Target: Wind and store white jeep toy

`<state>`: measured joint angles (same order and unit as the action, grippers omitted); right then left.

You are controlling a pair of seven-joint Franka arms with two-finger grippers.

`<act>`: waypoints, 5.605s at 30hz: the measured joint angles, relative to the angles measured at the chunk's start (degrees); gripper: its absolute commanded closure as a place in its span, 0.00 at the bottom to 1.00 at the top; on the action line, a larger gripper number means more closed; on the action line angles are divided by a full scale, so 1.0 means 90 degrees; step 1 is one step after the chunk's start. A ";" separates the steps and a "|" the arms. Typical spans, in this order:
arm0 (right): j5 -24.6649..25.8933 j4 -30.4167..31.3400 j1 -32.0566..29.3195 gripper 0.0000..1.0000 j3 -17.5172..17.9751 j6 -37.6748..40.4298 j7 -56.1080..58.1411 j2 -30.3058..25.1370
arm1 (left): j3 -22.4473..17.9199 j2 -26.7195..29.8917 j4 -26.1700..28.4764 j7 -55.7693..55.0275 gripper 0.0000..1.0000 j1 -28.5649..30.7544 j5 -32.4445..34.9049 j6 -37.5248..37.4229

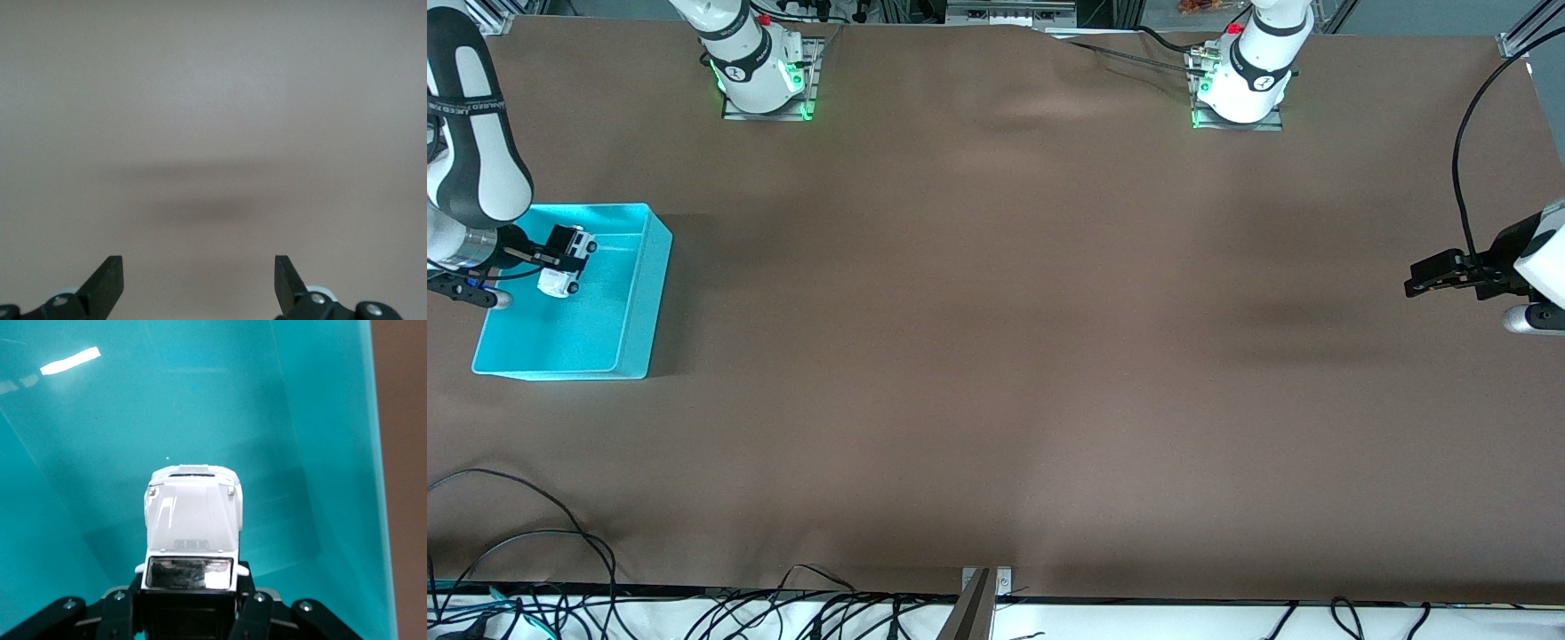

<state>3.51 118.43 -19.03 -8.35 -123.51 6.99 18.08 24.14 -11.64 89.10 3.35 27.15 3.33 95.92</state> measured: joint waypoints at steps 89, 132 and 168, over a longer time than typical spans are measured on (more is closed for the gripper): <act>0.0005 -0.0924 -0.0405 0.00 0.0304 0.2659 0.0125 -0.1458 | 0.0088 0.0344 -0.0201 0.0033 0.00 -0.0004 0.0000 -0.0011; -0.0743 -0.1726 0.1549 0.00 0.0359 0.4210 -0.1015 -0.2895 | -0.2003 0.0690 -0.0589 0.0032 0.00 -0.2077 -0.0210 -0.0775; -0.0607 -0.2279 0.2556 0.00 0.0426 0.3655 -0.1058 -0.2273 | -0.2034 0.0688 -0.0416 0.0033 0.00 -0.2079 -0.0229 -0.0782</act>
<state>-1.95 97.92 3.97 -4.52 -90.61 -2.53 -2.38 5.83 -5.45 85.36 3.64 8.44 1.27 88.87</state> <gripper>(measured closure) 0.000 0.000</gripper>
